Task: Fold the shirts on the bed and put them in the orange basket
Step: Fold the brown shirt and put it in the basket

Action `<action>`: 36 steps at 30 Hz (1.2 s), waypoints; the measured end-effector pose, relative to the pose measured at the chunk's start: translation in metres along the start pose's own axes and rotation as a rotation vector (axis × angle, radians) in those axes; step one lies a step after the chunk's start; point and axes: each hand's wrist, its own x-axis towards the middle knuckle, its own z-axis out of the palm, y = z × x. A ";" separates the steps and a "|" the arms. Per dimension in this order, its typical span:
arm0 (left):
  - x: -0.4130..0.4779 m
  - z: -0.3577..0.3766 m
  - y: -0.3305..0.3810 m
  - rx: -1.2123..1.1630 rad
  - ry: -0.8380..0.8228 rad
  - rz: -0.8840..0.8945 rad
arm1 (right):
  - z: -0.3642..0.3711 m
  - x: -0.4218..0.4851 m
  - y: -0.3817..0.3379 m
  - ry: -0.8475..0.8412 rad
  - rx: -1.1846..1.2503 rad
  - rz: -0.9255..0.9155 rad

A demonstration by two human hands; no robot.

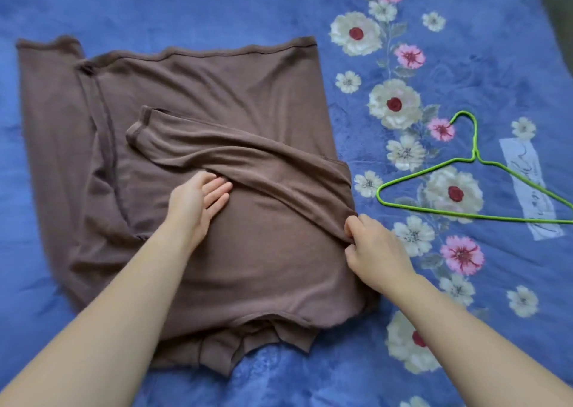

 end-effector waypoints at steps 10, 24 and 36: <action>0.052 0.002 0.083 -0.196 0.062 0.088 | -0.004 0.001 0.005 -0.200 -0.001 -0.327; 0.083 -0.045 0.098 -0.049 0.033 0.087 | -0.010 0.075 -0.044 0.330 0.624 0.392; 0.064 -0.104 0.100 0.887 0.588 0.770 | 0.005 0.103 -0.081 0.444 0.184 0.298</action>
